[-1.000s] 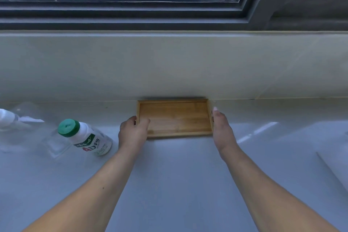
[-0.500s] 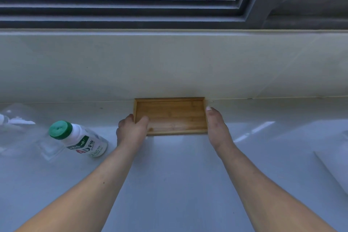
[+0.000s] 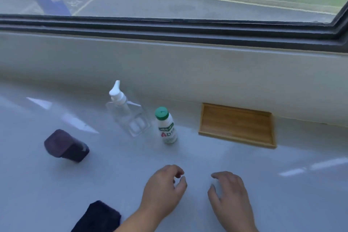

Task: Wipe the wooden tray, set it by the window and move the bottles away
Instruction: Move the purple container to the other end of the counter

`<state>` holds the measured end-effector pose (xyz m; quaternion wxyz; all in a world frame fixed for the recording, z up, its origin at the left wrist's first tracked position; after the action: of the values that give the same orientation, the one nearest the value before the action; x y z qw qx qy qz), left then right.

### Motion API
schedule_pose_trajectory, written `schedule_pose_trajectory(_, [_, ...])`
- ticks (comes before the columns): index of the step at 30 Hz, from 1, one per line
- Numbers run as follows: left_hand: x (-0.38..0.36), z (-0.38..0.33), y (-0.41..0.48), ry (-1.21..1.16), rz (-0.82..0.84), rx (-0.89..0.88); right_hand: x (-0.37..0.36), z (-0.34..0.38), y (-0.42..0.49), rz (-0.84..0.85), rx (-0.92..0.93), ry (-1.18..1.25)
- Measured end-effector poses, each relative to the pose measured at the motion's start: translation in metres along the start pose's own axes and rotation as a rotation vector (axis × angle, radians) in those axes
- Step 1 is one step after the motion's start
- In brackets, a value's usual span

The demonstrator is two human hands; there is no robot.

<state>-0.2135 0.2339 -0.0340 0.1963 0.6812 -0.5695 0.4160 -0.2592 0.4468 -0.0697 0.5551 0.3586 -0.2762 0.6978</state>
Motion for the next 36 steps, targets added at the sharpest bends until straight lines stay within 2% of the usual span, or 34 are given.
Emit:
schedule_pose_trajectory(6, [0.11,0.115,-0.039,-0.074,-0.292,0.333,-0.077,0.142,-0.004,0.181,0.146,0.085])
schedule_pose_trajectory(11, [0.187,0.222,-0.063,-0.195,-0.485,0.612,-0.142,0.268,-0.005,0.434,0.063,0.189])
schedule_pose_trajectory(13, [0.214,0.258,-0.065,-0.161,-0.555,0.574,-0.171,0.313,-0.003,0.506,-0.083,0.328])
schedule_pose_trajectory(15, [0.243,0.281,-0.052,-0.114,-0.554,0.491,-0.198,0.351,0.001,0.548,-0.295,0.52])
schedule_pose_trajectory(18, [0.278,0.292,-0.013,0.022,-0.337,0.338,-0.228,0.393,0.008,0.556,-0.544,0.69])
schedule_pose_trajectory(22, [0.289,0.293,0.027,0.173,-0.089,0.242,-0.255,0.413,0.017,0.536,-0.681,0.785])
schedule_pose_trajectory(25, [0.286,0.295,0.033,0.138,-0.071,0.235,-0.267,0.41,0.017,0.534,-0.719,0.872])
schedule_pose_trajectory(31, [0.285,0.299,0.025,0.099,-0.089,0.217,-0.275,0.407,0.015,0.551,-0.662,0.927])
schedule_pose_trajectory(36, [0.292,0.294,0.012,0.081,-0.199,0.242,-0.277,0.409,0.018,0.556,-0.671,0.972])
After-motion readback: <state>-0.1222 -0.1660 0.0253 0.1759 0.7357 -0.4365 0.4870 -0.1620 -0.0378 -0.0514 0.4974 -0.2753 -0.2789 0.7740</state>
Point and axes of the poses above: each hand's wrist, its own y-axis towards the middle knuckle, its own x-axis out of the back of the hand, z = x × y, the point moved 2 cm from there along y, towards the middle knuckle, and after that the axes turned 2 degrees about -x, right-handed, at the moved point
